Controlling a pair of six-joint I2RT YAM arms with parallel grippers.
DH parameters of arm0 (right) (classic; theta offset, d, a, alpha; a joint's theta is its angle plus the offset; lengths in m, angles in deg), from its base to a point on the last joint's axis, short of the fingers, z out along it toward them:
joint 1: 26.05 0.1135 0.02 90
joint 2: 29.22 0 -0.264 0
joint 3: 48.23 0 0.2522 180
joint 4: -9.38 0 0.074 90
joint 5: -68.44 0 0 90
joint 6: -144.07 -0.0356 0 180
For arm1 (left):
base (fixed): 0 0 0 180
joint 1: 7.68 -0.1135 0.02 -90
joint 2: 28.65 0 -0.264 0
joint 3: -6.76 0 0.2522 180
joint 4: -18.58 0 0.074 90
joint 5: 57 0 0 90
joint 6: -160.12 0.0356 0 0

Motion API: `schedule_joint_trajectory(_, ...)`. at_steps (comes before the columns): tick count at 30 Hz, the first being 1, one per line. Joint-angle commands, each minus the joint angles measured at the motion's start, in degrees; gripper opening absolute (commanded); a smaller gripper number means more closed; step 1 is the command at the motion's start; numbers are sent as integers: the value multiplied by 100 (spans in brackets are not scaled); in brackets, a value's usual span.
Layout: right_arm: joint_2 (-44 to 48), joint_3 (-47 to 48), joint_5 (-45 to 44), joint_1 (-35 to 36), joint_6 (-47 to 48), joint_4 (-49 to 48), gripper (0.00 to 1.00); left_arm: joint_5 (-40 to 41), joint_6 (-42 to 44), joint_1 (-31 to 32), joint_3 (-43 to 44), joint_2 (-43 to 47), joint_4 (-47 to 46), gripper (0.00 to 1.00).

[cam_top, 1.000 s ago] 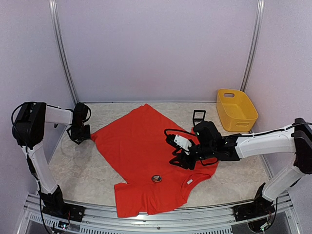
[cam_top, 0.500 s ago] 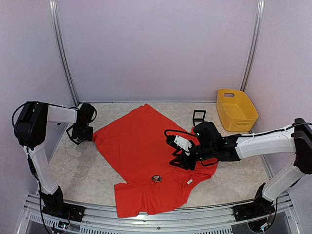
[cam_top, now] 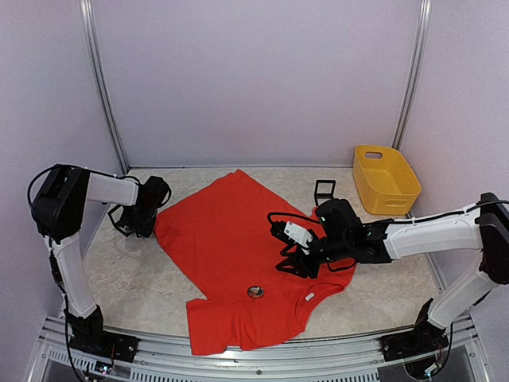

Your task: Pin the brooch onto the clothing

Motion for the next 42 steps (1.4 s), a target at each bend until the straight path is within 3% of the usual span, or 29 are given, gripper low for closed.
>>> schedule_joint_trajectory(1,143,-29,93,-33,43,-58,43,379,65,34,19,-266,122,60)
schedule_joint_trajectory(15,154,-67,141,-33,44,-95,43,612,294,4,65,-534,-185,44)
schedule_joint_trajectory(26,159,-111,170,-34,26,-102,42,40,476,-145,85,-496,-545,43)
schedule_joint_trajectory(29,177,-126,168,-33,26,-104,42,-54,520,-156,83,-467,-571,37)
schedule_joint_trajectory(42,96,-52,234,-36,51,-87,42,123,614,-118,74,-321,-726,40)
